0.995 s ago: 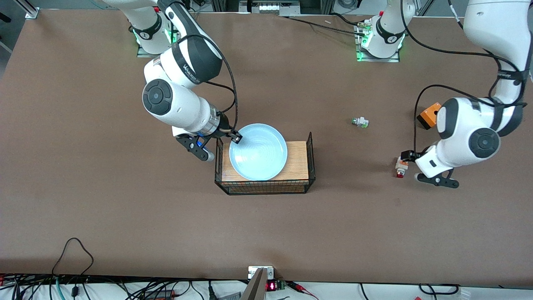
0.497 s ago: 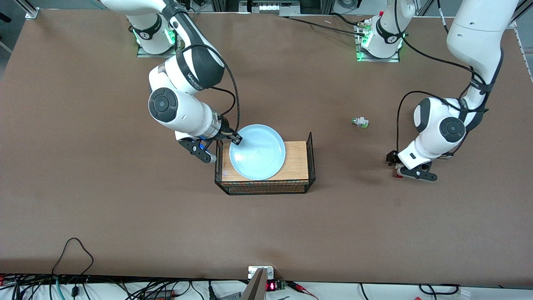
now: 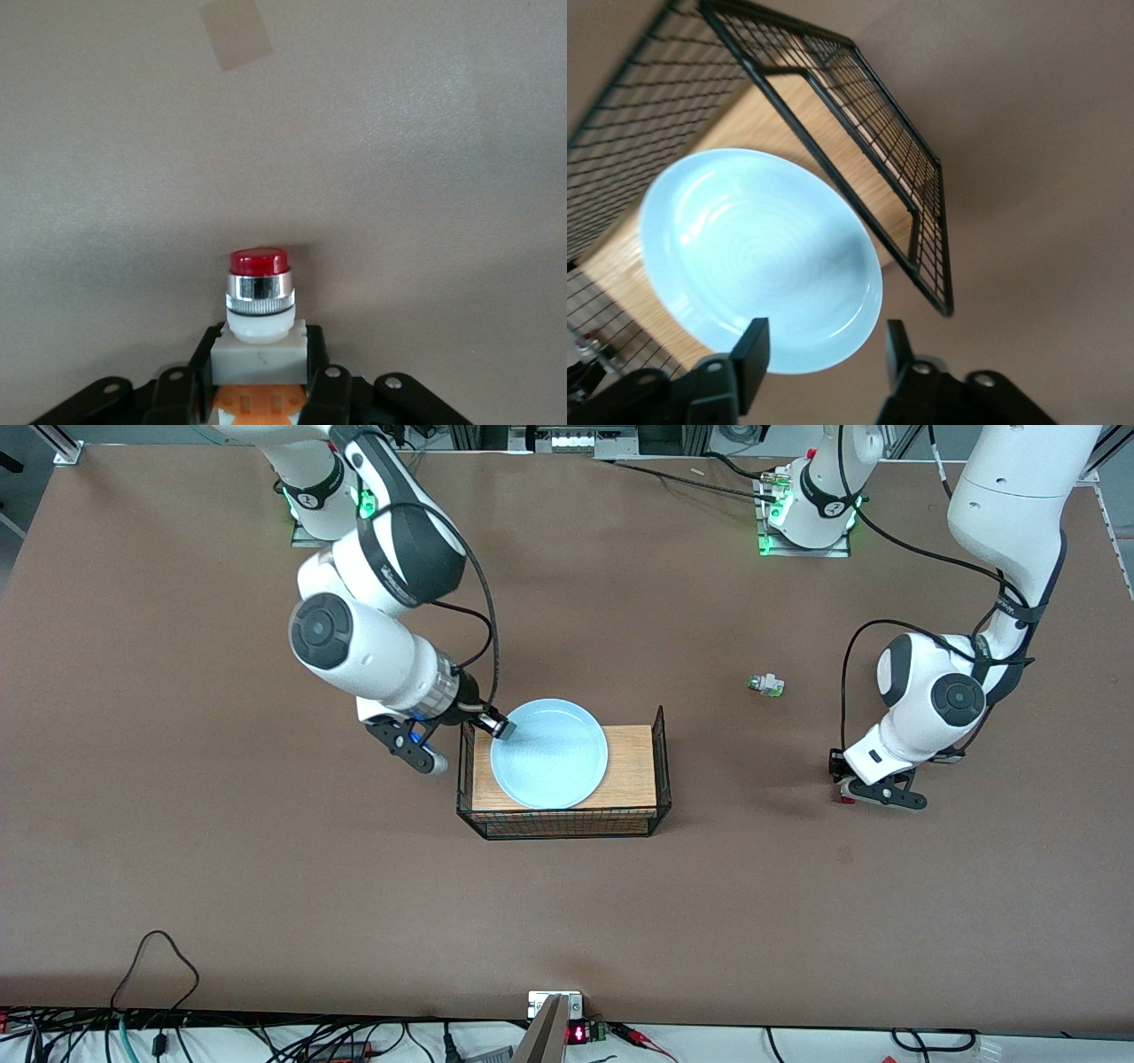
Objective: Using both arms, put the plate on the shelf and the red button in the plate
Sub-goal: 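Release the plate and withdraw the right gripper while the left gripper lifts, then carry the red-capped button with the left gripper over the plate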
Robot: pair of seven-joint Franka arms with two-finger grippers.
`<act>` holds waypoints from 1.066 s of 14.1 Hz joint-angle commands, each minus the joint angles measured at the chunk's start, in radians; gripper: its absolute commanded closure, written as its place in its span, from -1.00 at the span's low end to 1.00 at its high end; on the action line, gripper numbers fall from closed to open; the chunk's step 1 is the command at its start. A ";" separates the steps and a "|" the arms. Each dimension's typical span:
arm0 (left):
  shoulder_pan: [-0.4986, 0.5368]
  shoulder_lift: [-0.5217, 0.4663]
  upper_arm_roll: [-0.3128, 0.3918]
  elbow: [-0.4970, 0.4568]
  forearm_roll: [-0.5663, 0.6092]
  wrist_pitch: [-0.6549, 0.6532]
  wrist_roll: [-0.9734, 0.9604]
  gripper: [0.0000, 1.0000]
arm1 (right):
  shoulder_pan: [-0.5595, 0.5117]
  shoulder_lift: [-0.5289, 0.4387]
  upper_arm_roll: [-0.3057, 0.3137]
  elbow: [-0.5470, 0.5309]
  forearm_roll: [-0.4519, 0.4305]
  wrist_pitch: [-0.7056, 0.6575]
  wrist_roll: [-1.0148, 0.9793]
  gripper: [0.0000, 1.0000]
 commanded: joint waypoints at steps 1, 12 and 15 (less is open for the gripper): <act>0.007 -0.056 -0.002 0.007 0.014 -0.063 0.009 0.96 | -0.003 -0.083 -0.048 0.005 0.010 -0.077 -0.027 -1.00; -0.007 -0.263 -0.168 0.404 -0.047 -0.863 -0.022 0.92 | -0.185 -0.140 -0.121 -0.001 -0.263 -0.242 -0.577 -1.00; -0.011 -0.254 -0.301 0.504 -0.115 -0.927 -0.179 0.89 | -0.261 -0.157 -0.121 0.000 -0.353 -0.288 -0.766 -1.00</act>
